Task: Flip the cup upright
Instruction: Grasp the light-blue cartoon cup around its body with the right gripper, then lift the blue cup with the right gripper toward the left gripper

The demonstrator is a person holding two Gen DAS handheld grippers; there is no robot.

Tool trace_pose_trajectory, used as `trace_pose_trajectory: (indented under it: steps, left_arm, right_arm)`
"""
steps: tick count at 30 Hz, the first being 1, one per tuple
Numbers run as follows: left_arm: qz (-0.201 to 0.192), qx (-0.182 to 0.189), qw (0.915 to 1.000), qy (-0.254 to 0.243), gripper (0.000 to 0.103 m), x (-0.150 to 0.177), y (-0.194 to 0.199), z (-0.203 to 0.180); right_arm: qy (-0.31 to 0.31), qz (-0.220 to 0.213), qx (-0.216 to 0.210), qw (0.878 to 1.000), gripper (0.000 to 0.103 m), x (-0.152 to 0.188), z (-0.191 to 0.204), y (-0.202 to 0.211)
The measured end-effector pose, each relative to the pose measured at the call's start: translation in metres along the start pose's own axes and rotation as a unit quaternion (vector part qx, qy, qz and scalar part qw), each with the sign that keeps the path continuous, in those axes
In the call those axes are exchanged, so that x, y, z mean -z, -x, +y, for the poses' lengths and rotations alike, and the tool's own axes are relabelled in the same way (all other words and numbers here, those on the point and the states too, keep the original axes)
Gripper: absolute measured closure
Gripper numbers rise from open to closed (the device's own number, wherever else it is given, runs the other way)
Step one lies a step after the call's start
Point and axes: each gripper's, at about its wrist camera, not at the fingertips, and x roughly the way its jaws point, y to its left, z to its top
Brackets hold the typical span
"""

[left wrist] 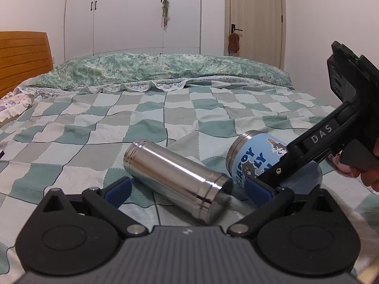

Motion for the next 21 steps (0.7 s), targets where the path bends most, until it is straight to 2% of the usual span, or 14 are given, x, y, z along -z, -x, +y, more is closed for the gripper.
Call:
trace_pose_trajectory:
  steps: [10,21]
  left_arm:
    - [-0.017,0.018,0.9996,-0.014,0.0,0.003,0.052,-0.033]
    - [-0.025,0.036,0.9987,-0.026,0.0,0.028,0.103,-0.072]
  right_arm:
    - [-0.014,-0.056,-0.007,0.998,0.015,0.05,0.014,0.07]
    - [-0.036,-0.073,0.02,0.996,0.015,0.13,0.005,0.109]
